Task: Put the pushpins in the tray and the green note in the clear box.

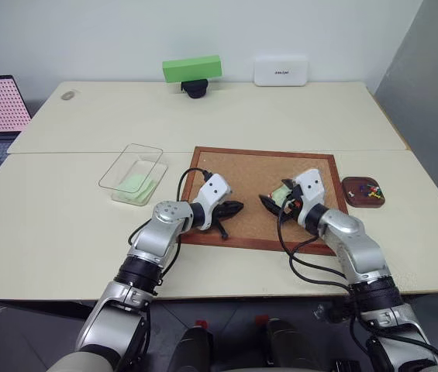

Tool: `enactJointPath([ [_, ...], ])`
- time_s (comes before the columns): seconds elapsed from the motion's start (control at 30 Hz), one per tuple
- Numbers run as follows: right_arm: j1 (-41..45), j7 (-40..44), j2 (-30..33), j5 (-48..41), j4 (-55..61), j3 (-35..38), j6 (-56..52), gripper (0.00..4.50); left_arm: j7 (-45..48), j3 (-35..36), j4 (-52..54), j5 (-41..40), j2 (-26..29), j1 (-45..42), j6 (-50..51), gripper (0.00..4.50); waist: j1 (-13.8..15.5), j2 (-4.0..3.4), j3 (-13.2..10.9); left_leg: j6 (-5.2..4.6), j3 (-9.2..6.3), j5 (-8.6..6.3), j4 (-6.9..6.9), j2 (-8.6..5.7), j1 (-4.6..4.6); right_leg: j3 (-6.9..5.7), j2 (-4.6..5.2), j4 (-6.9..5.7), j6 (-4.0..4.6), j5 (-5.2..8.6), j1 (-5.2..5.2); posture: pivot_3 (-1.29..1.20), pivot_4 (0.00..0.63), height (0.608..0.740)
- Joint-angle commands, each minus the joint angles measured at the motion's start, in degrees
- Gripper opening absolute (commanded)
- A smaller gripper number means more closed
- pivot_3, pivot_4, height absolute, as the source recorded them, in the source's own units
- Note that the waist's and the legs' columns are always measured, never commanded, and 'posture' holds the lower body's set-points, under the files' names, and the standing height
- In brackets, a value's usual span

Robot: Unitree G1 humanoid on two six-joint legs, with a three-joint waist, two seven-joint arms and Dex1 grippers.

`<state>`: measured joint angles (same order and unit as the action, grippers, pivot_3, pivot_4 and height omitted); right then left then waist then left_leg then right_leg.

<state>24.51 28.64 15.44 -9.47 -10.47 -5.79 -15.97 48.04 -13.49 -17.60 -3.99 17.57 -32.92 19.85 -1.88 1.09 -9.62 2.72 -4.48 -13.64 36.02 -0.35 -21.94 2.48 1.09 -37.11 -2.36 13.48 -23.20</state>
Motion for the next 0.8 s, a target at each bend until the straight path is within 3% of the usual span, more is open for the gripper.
enactJointPath([
  [0.03,2.3,0.6,-0.2,1.5,-2.4,-0.2,2.2,3.67,0.3,-1.9,-0.7,1.4,0.7,1.9,2.1,0.00,0.0,0.00,0.0,0.00,0.01,0.00,0.00,-0.01,0.00,0.01,0.00,0.00,0.01,-0.01,0.00,0.00,0.150,0.740],
  [0.63,4.1,3.3,-1.4,3.2,-6.3,-0.5,4.5,0.16,-0.1,-1.7,-0.7,1.4,0.8,1.8,2.1,0.00,-0.1,0.00,0.0,0.00,0.00,0.00,0.00,0.02,0.02,0.00,-0.01,-0.02,0.01,-0.01,0.00,0.00,0.150,0.740],
  [0.8,3.9,3.9,-1.2,2.1,-4.9,0.8,5.1,0.03,-0.3,-1.7,-0.8,1.3,0.7,1.7,2.2,0.00,-0.2,-0.01,0.0,0.00,0.00,0.00,0.00,0.02,0.04,0.01,-0.01,-0.04,0.00,0.00,0.00,0.00,0.150,0.740],
])
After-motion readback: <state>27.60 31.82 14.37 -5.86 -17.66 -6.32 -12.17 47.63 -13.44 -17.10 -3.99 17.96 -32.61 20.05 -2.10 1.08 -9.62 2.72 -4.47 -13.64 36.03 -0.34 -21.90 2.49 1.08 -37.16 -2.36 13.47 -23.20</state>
